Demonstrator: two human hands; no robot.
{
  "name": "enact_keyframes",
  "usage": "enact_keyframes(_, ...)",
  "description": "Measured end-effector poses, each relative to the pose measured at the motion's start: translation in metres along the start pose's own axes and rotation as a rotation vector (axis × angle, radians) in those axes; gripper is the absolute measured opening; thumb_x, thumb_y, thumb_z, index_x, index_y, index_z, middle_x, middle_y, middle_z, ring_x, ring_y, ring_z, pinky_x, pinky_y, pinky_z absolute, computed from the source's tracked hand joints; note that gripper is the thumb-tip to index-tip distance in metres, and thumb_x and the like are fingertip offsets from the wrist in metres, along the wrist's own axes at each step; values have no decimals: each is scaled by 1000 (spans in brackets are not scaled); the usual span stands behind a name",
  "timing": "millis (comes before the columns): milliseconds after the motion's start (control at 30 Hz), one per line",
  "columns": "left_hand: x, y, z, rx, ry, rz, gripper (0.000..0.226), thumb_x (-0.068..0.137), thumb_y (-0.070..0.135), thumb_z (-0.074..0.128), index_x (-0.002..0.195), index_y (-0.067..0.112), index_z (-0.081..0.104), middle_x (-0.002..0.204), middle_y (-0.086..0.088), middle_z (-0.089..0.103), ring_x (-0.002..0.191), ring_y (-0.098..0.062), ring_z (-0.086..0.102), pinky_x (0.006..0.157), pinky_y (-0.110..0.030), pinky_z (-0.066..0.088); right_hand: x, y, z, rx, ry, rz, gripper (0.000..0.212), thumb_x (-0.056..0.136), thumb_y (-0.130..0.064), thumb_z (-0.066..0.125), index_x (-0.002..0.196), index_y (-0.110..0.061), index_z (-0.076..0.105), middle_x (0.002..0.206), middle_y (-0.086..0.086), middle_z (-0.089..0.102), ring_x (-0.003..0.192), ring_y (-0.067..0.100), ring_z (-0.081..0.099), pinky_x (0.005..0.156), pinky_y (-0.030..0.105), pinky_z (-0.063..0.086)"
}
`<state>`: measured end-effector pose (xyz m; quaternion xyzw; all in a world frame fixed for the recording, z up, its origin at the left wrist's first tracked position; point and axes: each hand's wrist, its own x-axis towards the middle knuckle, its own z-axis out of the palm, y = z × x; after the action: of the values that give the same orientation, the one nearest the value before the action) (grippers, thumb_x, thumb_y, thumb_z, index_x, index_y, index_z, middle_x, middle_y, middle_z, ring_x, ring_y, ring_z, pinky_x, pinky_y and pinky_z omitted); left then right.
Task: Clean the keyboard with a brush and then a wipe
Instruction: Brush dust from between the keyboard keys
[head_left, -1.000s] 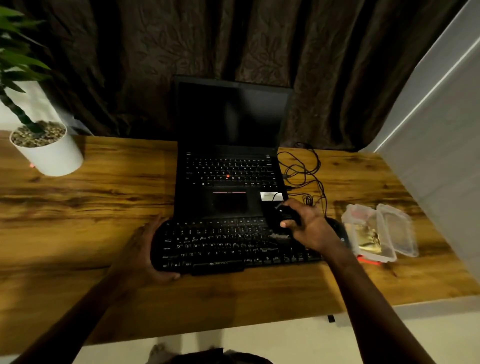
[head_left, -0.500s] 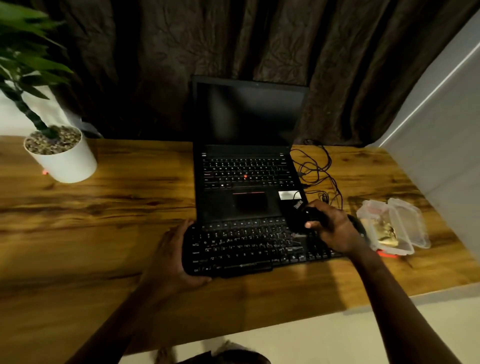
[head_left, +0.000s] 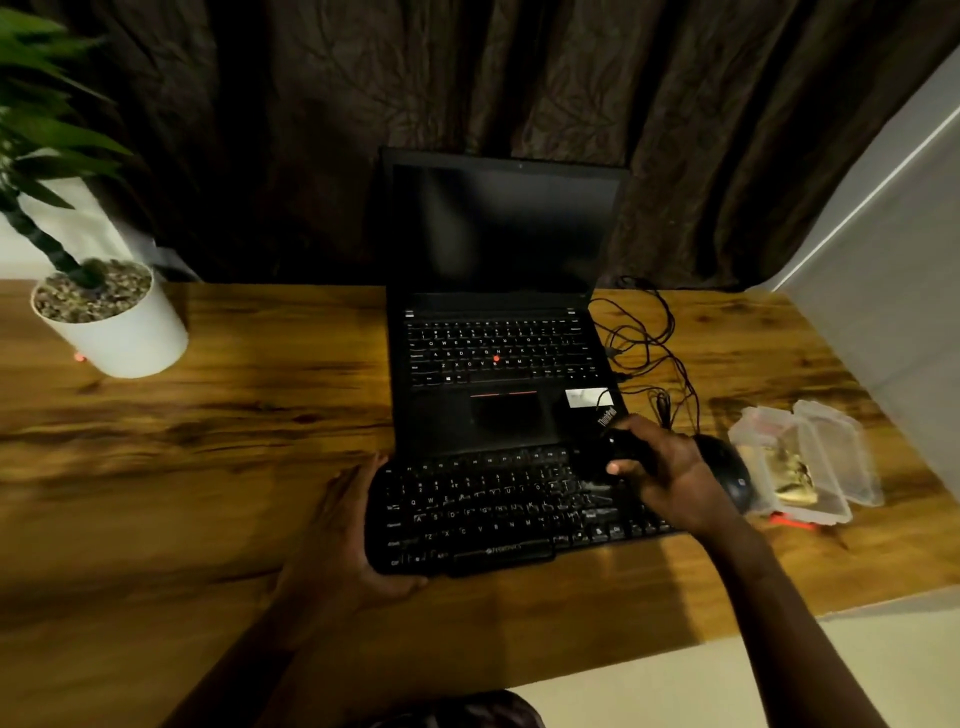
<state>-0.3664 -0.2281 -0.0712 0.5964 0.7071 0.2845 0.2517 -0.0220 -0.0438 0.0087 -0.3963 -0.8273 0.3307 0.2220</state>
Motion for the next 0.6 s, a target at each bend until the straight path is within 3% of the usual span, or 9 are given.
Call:
enact_keyframes(100, 2, -4, 2, 24, -2, -2, 143, 44, 75, 84, 158, 23, 14, 158, 7, 28, 145, -15, 26, 119, -44, 27, 3, -12, 23, 9, -33, 0, 25, 92, -26, 67, 115, -20, 58, 92, 1, 67, 76, 14, 67, 56, 34, 58)
enact_keyframes(200, 1, -3, 1, 13, -4, -8, 142, 44, 77, 82, 158, 24, 14, 159, 9, 26, 145, -13, 25, 118, -41, 26, 4, -17, 33, 25, -41, -35, 26, 94, -33, 64, 116, -22, 58, 93, -1, 65, 73, 14, 66, 52, 24, 54)
enact_keyframes(400, 0, 2, -2, 11, -3, -4, 141, 45, 76, 83, 158, 24, 15, 158, 19, 16, 144, -3, 16, 116, -33, 20, 3, -10, 10, -4, -66, 32, 29, 91, -14, 68, 116, -26, 58, 92, -3, 68, 76, 12, 68, 55, 29, 58)
enact_keyframes(600, 2, 2, -1, 37, -9, -12, 143, 45, 67, 88, 158, 20, 14, 151, 19, 20, 139, -2, 16, 116, -32, 19, 8, -32, 38, -28, -84, 7, 27, 92, -39, 61, 117, -29, 56, 91, -4, 66, 74, 10, 66, 54, 32, 59)
